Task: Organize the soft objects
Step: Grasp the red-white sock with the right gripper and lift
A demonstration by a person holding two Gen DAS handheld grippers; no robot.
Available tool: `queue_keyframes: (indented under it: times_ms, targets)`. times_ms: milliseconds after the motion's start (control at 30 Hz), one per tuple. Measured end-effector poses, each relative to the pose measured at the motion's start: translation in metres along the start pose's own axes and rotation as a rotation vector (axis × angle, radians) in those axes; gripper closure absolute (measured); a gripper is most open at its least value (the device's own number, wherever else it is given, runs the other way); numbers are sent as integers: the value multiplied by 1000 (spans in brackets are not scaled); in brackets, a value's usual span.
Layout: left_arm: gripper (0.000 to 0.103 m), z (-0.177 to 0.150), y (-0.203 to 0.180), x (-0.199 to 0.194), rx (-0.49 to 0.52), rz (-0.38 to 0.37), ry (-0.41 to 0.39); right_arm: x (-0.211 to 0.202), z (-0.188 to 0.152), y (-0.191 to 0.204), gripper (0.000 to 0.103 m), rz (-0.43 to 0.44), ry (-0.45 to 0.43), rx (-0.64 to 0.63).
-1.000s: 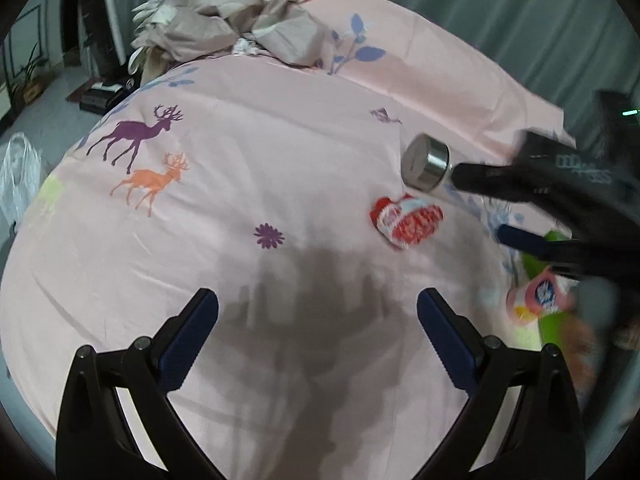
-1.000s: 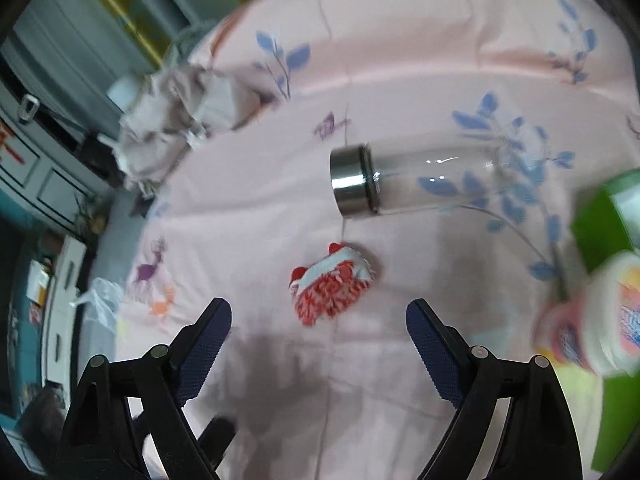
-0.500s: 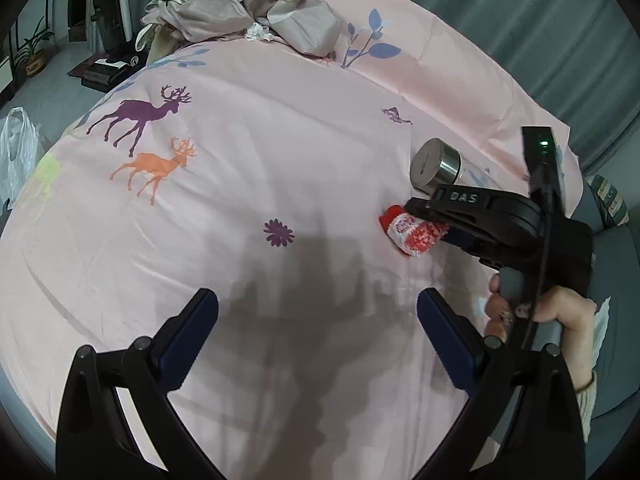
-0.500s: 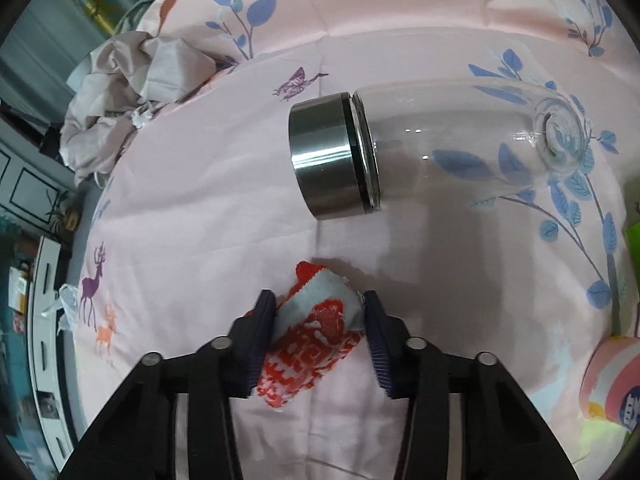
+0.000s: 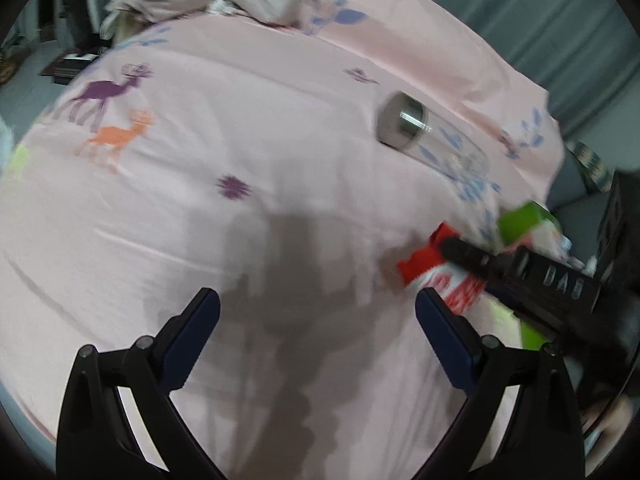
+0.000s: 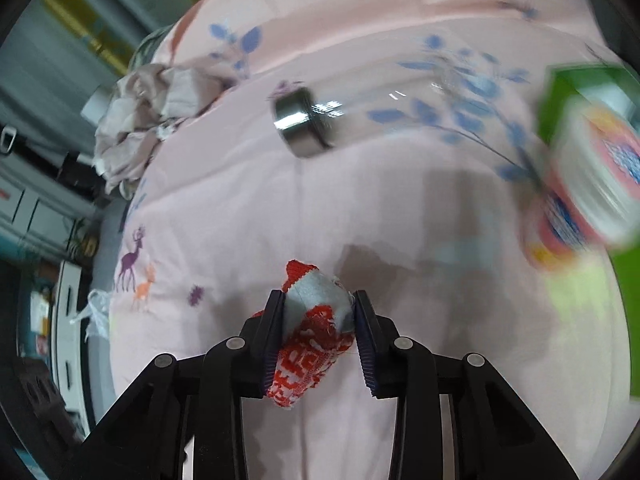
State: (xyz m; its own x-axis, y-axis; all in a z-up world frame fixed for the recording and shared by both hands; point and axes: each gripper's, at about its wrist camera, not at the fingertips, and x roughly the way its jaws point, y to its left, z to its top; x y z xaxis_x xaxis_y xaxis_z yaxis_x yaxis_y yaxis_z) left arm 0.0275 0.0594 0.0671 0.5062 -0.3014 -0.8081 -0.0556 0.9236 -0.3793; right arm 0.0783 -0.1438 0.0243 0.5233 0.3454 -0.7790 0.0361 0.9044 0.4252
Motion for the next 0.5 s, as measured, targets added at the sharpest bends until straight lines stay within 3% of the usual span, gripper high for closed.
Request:
queue_keyframes:
  times_ms: [100, 167, 233, 433, 500]
  targets:
    - [6, -6, -10, 6, 32, 13, 15, -2, -10, -12, 60, -7, 33, 20]
    - [6, -10, -14, 12, 56, 51, 30, -2, -9, -14, 38, -10, 43, -29]
    - [7, -13, -15, 17, 56, 49, 40, -9, -5, -19, 30, -32, 16, -31]
    - [8, -17, -23, 22, 47, -58, 70, -27, 0, -31, 29, -2, -20, -40]
    - [13, -20, -29, 25, 62, -77, 77, -25, 0, -31, 29, 7, -14, -48]
